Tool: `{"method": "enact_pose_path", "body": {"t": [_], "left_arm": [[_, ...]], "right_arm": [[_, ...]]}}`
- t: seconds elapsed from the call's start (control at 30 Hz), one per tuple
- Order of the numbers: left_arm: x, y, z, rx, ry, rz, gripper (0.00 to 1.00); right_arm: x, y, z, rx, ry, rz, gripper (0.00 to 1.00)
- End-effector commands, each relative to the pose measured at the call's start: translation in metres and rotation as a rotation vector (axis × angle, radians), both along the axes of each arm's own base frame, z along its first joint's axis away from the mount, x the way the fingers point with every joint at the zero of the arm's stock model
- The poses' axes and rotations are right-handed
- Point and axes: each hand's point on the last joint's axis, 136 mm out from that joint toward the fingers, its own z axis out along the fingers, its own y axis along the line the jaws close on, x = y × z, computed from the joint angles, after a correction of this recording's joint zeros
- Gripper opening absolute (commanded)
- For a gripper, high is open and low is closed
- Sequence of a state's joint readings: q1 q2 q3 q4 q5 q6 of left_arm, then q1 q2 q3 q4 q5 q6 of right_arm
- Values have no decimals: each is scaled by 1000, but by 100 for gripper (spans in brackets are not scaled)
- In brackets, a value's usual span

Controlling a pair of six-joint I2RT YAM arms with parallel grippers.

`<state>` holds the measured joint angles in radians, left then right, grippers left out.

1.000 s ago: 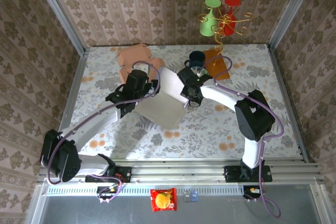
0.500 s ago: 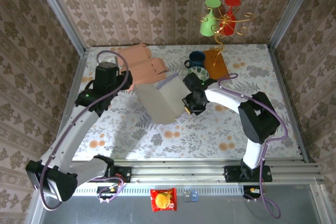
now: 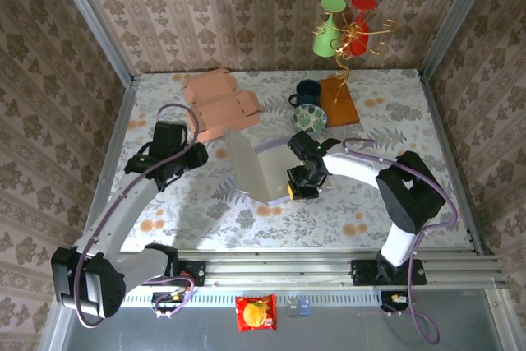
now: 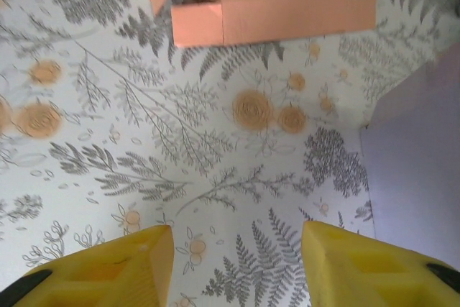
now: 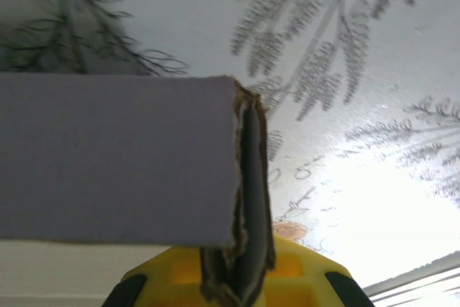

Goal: Fold the paper box

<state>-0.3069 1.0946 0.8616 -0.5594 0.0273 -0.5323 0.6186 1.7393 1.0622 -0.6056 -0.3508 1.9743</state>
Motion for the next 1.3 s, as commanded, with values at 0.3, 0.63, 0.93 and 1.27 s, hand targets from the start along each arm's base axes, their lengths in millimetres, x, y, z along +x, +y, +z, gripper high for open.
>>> {"method": "enact_pose_path", "body": {"t": [0.3, 0.63, 0.93, 1.27], "left_arm": [[-7, -51, -53, -146, 106, -84, 47], [-3, -69, -60, -159, 110, -112, 47], [1, -66, -54, -134, 90, -100, 47], [9, -44, -10, -111, 27, -39, 50]], "right_arm": [[-23, 3, -24, 21, 100, -146, 10], [-25, -1, -15, 1, 77, -113, 41], [-7, -30, 51, -127, -169, 134, 51], [87, -62, 88, -402, -559, 1075, 46]]}}
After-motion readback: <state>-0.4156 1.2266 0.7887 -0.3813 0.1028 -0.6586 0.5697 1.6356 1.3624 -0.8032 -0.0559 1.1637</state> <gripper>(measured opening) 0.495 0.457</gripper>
